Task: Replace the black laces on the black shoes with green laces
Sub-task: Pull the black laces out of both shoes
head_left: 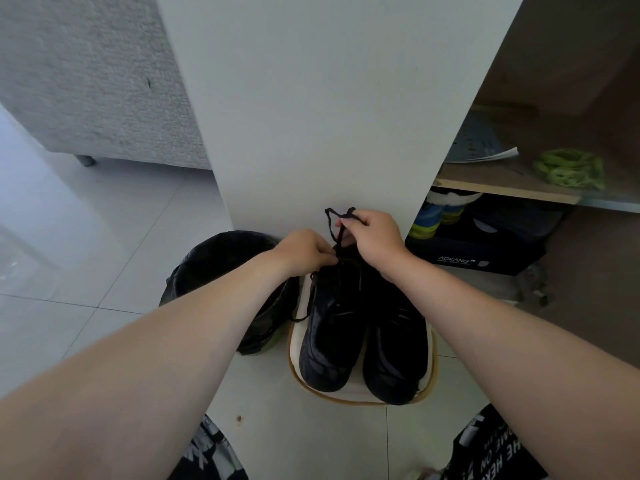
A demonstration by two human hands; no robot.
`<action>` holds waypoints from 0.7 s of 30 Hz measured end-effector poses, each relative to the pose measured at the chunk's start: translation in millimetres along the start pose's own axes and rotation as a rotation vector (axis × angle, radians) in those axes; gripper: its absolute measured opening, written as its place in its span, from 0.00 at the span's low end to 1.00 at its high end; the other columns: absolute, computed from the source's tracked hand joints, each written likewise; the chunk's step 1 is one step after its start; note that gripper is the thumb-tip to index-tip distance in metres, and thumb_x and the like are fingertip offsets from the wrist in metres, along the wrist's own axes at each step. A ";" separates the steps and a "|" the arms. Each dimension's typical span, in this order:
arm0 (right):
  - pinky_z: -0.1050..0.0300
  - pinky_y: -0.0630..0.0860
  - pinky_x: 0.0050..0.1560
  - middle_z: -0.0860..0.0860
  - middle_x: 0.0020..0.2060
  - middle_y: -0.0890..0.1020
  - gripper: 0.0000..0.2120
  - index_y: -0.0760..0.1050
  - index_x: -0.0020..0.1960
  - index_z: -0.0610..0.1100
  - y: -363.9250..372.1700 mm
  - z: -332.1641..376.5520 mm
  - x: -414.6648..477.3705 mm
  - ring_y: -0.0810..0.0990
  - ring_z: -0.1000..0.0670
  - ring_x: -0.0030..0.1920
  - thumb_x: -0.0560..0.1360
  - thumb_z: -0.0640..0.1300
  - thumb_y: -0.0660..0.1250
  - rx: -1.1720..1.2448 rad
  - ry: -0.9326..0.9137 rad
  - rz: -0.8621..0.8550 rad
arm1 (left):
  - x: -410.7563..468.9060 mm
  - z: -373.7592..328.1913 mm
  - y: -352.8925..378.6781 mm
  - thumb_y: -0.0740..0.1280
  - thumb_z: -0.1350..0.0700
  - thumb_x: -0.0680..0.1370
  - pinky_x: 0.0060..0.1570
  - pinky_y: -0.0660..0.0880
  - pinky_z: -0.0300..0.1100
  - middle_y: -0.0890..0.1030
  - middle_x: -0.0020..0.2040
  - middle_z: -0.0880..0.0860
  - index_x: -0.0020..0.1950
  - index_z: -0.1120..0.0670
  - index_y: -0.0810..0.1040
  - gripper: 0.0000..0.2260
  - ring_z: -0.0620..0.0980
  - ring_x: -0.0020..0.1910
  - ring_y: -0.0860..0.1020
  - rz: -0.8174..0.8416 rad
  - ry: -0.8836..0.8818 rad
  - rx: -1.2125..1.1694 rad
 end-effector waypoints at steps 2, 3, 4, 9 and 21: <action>0.61 0.77 0.41 0.52 0.35 0.84 0.12 0.82 0.42 0.45 -0.5 -0.4 -1.6 0.80 0.52 0.34 0.81 0.39 0.64 0.052 -0.007 0.015 | 0.6 -1.7 -2.4 0.72 0.53 0.75 0.37 0.69 0.32 0.81 0.37 0.42 0.42 0.47 0.84 0.03 0.37 0.35 0.76 -0.036 0.003 -0.022; 0.60 0.77 0.41 0.51 0.36 0.84 0.12 0.83 0.42 0.46 1.2 -4.0 -1.8 0.80 0.52 0.35 0.81 0.39 0.64 0.058 0.002 0.036 | 1.1 -2.0 -2.2 0.72 0.54 0.75 0.36 0.69 0.32 0.81 0.37 0.43 0.41 0.49 0.84 0.04 0.39 0.36 0.77 -0.038 0.007 -0.010; 0.60 0.77 0.40 0.50 0.38 0.84 0.12 0.83 0.42 0.46 3.0 -8.5 -2.6 0.80 0.53 0.35 0.81 0.40 0.65 0.054 0.016 0.062 | 1.7 -2.4 -0.8 0.71 0.55 0.76 0.37 0.70 0.33 0.81 0.38 0.45 0.41 0.51 0.84 0.04 0.42 0.38 0.77 -0.025 0.016 0.005; 0.54 0.79 0.46 0.44 0.45 0.85 0.06 0.83 0.51 0.43 8.3 -27.4 -4.2 0.81 0.49 0.41 0.76 0.37 0.69 0.033 0.122 0.142 | 3.4 -10.9 -1.6 0.62 0.57 0.80 0.44 0.72 0.42 0.80 0.43 0.51 0.45 0.54 0.77 0.06 0.52 0.46 0.79 -0.092 0.034 -0.023; 0.42 0.80 0.55 0.44 0.43 0.85 0.06 0.81 0.46 0.43 11.9 -39.5 -3.1 0.84 0.43 0.45 0.78 0.45 0.69 -0.310 0.108 0.210 | -1.4 -20.8 -15.0 0.64 0.59 0.80 0.45 0.78 0.42 0.80 0.42 0.54 0.52 0.53 0.77 0.04 0.50 0.43 0.80 -0.185 0.052 -0.443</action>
Point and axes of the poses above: each hand's wrist, its own x-axis towards the middle knuckle, its own y-axis out of the palm, z = x × y, the point moved 6 cm from there along x, towards the middle knuckle
